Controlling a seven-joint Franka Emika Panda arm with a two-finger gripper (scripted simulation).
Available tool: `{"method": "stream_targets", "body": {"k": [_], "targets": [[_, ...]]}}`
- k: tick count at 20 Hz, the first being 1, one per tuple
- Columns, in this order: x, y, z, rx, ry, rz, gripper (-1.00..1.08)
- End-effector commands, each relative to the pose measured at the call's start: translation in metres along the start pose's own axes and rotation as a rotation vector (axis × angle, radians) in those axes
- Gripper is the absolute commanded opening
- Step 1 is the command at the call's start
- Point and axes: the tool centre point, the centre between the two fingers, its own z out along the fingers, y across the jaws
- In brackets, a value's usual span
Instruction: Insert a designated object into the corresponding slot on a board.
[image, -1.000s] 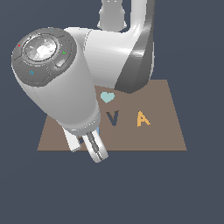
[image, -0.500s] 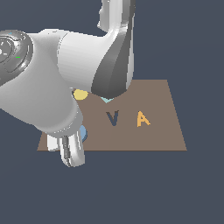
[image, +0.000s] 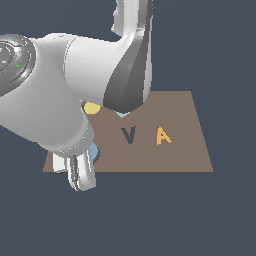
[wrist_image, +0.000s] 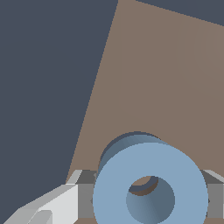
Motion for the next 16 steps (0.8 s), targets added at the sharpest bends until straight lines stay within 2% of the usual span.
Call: {"method": "stream_targets", "body": {"k": [1, 6, 7, 16], "targets": [[0.0003, 0.0001, 0.0015, 0.0, 0.0, 0.0, -1.0], [-0.0003, -0.0001, 0.0095, -0.003, -0.002, 0.0, -1.0], [-0.0003, -0.0001, 0.0095, -0.003, -0.002, 0.0, 1.0], [-0.0003, -0.0001, 0.0095, -0.003, -0.002, 0.0, 1.0]]}}
